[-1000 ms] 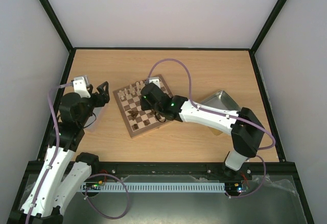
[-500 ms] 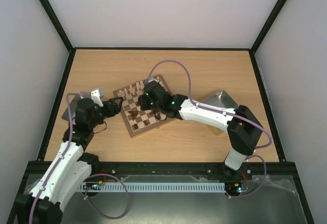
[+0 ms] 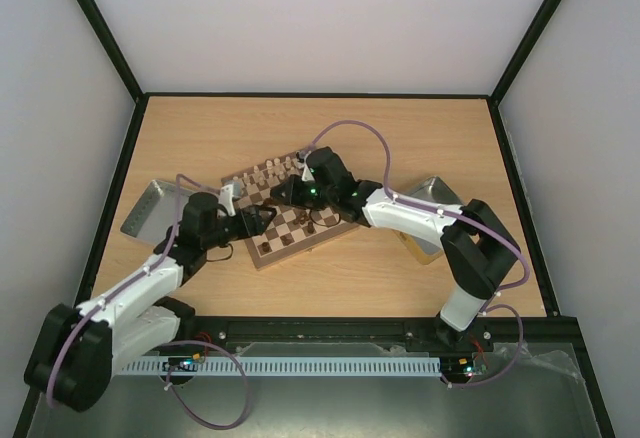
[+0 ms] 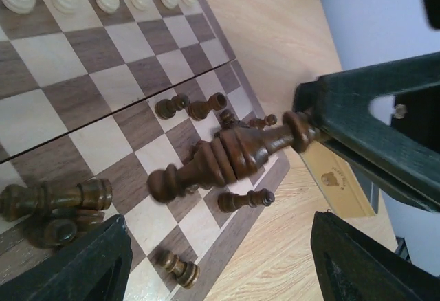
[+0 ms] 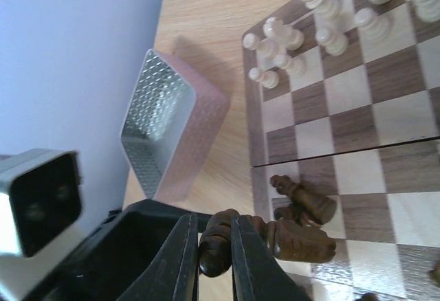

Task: Set up the chess pieces on the board
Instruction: Pick up the chess piece from the chessboard.

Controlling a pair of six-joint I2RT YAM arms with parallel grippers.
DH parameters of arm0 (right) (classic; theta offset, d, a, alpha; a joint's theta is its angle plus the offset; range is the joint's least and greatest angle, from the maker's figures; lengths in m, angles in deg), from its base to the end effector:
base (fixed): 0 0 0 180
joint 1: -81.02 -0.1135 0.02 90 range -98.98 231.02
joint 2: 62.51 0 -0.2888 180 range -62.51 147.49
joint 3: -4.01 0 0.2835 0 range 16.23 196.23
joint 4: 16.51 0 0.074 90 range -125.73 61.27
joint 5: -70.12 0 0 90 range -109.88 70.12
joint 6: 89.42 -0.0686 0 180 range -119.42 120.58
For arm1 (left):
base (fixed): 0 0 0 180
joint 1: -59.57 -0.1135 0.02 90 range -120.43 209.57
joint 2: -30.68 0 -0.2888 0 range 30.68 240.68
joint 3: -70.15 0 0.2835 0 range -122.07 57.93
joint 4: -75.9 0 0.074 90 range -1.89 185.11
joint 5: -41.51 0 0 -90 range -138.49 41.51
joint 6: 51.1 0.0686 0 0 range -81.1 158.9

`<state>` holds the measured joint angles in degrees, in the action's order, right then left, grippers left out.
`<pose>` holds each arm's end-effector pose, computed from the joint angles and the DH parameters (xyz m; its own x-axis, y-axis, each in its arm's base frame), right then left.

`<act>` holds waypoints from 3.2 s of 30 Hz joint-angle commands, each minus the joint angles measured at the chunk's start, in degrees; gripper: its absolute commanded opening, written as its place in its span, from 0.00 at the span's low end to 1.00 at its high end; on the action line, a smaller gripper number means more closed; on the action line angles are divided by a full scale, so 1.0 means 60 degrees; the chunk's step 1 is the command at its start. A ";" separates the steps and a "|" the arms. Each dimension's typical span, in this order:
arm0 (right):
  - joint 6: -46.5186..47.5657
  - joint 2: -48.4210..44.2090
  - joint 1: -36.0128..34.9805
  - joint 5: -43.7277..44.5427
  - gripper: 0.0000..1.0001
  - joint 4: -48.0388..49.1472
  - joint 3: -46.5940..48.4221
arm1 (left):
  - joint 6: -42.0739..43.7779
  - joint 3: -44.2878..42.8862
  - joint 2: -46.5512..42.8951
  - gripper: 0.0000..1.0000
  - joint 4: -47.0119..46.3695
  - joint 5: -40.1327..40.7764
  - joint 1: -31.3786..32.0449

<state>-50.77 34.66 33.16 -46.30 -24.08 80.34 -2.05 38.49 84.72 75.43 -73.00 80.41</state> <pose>0.2727 0.3468 0.2347 -0.9231 0.0223 -0.3840 -0.3294 0.4696 0.8191 0.2134 -0.1117 0.1884 -0.7113 -0.3673 -0.5993 0.2876 0.6258 -0.7250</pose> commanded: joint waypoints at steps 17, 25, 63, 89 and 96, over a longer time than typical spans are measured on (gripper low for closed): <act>-0.0831 -0.0658 0.0076 -0.0650 0.09 0.0490 -0.0614 | 0.0775 -0.0189 0.0366 0.47 -0.1200 0.1247 0.0607; -0.0902 -0.0628 0.0097 -0.0399 0.09 0.0468 -0.0648 | 0.0984 -0.0104 0.0415 0.25 -0.0840 0.1327 0.0708; -0.1035 -0.0544 0.0099 0.0469 0.08 0.0617 -0.0662 | 0.1013 -0.0899 0.2155 0.42 -0.0723 0.0456 0.0716; -0.4836 -0.2592 0.0107 -0.1198 0.09 0.3781 -0.0882 | 0.3894 0.1898 -0.0162 0.63 -0.9761 0.0816 0.1229; -0.5031 -0.2814 0.0105 -0.1488 0.09 0.3931 -0.1021 | 0.4158 0.1542 0.0363 0.60 -1.0240 0.0602 0.1229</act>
<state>-79.23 20.12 33.86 -52.94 -3.95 75.05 19.54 48.94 84.90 21.44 -68.32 87.58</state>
